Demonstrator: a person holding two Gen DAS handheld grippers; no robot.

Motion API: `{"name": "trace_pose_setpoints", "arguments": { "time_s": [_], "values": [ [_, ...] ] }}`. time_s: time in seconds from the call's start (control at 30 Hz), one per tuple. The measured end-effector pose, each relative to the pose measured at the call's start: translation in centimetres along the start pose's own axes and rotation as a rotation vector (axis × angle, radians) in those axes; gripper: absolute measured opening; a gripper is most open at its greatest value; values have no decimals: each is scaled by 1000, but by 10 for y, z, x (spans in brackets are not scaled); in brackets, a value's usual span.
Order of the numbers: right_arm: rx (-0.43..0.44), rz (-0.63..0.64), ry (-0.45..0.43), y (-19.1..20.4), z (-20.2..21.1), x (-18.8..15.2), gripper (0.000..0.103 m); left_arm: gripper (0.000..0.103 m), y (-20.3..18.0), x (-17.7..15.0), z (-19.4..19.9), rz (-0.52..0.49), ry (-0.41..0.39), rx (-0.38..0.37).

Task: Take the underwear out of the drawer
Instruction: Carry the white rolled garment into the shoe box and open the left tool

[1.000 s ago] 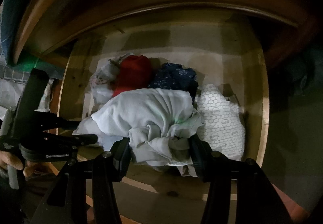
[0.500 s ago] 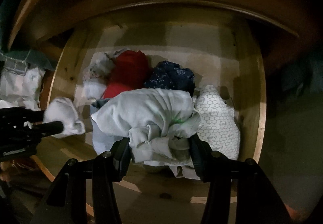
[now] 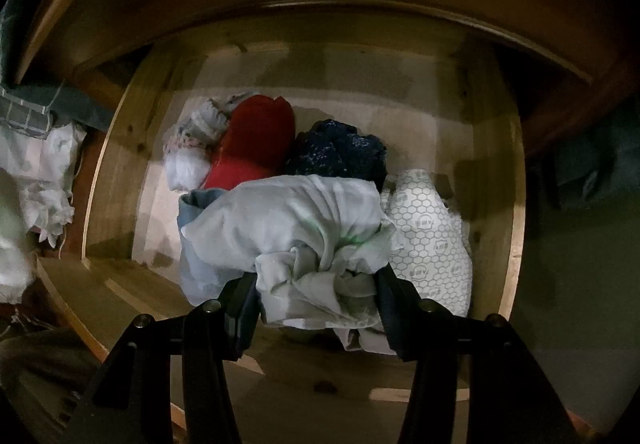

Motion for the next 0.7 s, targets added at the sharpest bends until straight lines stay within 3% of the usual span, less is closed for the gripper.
{"name": "trace_pose_setpoints", "arguments": {
  "time_s": [0.17,0.4,0.57,0.7],
  "values": [
    [-10,9,3,0,0,-2,49,45,-16,39,67,-35,-143,5],
    [-17,11,6,2,-1,-1,49,45,-34,125,150,-49,-346,82],
    [-18,9,6,1,-1,-1,49,45,-42,186,163,-79,-410,165],
    [-14,6,9,2,-1,-1,49,45,-32,224,134,-40,-373,198]
  ]
}}
Point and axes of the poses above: each gripper's, at about its wrist camera, not at the fingertips, and z roughly against the way its jaws point, y to its left, x to its top, the point moved 9 cm from there along -z, roughly the way its jaws point, and after that the axes turned 4 degrees about -z, right-handed, at the moved point
